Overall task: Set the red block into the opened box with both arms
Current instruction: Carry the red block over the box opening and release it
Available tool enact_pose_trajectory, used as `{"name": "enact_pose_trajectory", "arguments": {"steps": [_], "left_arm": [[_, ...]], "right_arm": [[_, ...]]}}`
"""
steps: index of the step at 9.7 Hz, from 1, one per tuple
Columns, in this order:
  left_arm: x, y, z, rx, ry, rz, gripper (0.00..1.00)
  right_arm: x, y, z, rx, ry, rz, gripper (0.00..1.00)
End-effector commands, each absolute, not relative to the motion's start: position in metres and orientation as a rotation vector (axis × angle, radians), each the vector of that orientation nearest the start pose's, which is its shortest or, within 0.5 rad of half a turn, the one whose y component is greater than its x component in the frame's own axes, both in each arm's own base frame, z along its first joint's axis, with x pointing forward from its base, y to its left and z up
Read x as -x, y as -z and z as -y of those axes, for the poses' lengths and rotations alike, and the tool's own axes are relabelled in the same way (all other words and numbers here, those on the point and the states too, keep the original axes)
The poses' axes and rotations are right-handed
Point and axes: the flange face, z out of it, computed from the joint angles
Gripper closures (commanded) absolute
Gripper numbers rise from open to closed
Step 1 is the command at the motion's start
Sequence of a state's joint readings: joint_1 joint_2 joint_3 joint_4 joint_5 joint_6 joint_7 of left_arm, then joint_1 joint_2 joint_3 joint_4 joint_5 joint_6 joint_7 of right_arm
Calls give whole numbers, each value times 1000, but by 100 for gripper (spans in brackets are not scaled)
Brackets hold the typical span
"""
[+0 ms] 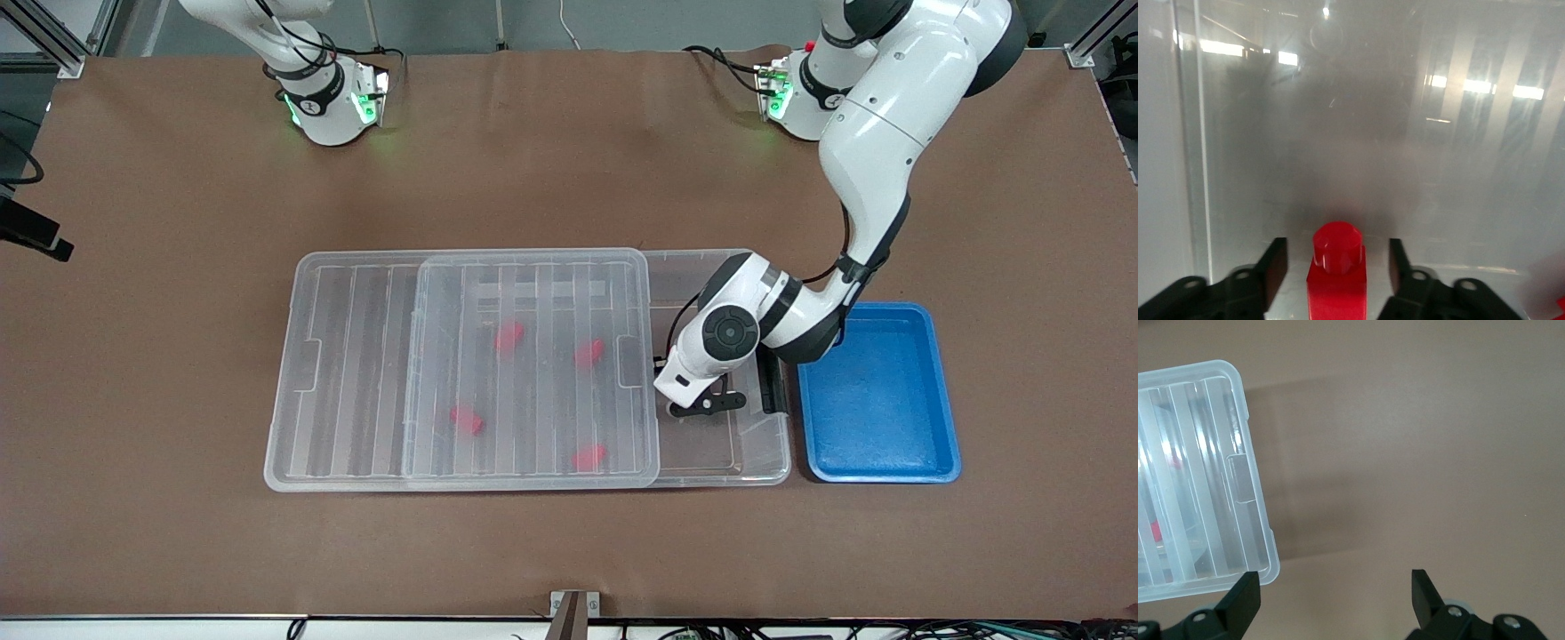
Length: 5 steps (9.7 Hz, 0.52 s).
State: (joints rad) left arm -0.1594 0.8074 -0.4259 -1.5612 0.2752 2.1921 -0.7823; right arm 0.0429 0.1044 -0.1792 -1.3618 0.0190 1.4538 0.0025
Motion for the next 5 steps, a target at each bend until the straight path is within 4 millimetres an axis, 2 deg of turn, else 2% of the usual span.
{"name": "enact_pose_trajectory", "arguments": {"steps": [1, 3, 4, 5], "left_arm": [[-601, -219, 333, 3102, -201, 186, 0], [-597, -272, 323, 3043, -212, 162, 0], [-597, -299, 311, 3011, -218, 169, 0], [-595, -335, 314, 3026, -164, 181, 0]], "right_arm": [[-562, -653, 81, 3115, -16, -197, 0], [-561, -652, 81, 3115, -23, -187, 0], [-562, -650, 85, 3120, -27, -112, 0], [-565, -643, 91, 3123, -43, -19, 0]]}}
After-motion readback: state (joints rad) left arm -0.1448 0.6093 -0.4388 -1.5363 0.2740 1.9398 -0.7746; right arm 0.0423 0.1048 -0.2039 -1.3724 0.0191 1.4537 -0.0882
